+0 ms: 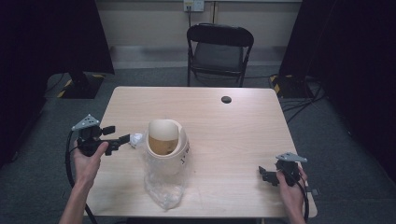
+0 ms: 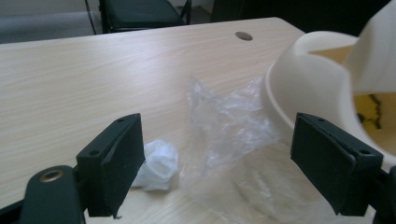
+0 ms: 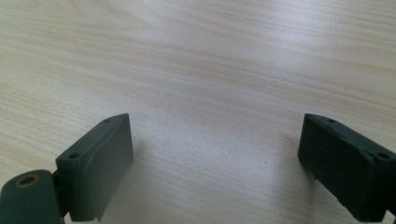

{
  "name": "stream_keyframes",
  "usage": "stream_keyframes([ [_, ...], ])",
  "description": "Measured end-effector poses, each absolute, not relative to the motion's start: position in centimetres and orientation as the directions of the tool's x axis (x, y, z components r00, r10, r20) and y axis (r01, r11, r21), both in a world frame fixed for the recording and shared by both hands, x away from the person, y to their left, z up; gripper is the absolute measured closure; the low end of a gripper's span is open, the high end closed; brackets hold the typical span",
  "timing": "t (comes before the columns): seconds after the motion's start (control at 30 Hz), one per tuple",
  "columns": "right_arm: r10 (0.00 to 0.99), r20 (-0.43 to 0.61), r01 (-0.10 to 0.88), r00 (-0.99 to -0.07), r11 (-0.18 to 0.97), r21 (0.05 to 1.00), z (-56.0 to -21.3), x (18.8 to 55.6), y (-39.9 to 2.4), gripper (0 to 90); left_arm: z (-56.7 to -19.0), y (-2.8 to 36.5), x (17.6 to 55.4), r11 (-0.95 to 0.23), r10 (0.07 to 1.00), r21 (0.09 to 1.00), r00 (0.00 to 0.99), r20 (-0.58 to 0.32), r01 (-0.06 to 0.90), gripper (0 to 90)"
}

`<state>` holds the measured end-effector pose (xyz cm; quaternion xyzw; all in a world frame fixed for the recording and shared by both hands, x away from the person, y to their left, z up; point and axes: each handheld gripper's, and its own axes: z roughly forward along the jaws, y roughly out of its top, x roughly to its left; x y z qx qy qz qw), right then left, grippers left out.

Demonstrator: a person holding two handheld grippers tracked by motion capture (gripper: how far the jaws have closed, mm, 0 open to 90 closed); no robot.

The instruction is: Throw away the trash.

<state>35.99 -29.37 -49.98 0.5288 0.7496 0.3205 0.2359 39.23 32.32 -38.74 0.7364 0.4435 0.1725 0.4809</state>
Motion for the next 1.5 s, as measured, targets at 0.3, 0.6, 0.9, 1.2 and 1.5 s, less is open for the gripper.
stream_keyframes([
  [0.3,0.944,-0.015,0.641,-0.329,0.235,0.73,-50.0,36.0,-29.4,9.4,-41.2,34.5,41.8,-0.115,0.843,0.826,0.495,-0.212,0.551,17.0],
  [0.6,0.943,-0.014,0.641,-0.331,0.236,0.73,-50.0,35.7,-29.4,9.4,-43.5,33.2,44.6,-0.2,0.859,0.781,0.489,-0.151,0.592,22.2],
  [0.9,0.942,-0.014,0.641,-0.335,0.239,0.729,-50.0,35.7,-29.4,9.4,-46.6,32.1,46.6,-0.246,0.846,0.723,0.507,-0.165,0.645,22.0],
  [1.2,0.942,-0.014,0.641,-0.335,0.239,0.729,-50.0,35.7,-29.4,9.4,-48.3,31.2,47.3,-0.272,0.844,0.686,0.509,-0.166,0.675,18.6],
  [1.5,0.942,-0.014,0.641,-0.335,0.239,0.729,-50.0,35.7,-29.4,9.4,-48.8,30.3,47.3,-0.326,0.841,0.678,0.53,-0.11,0.658,33.3],
])
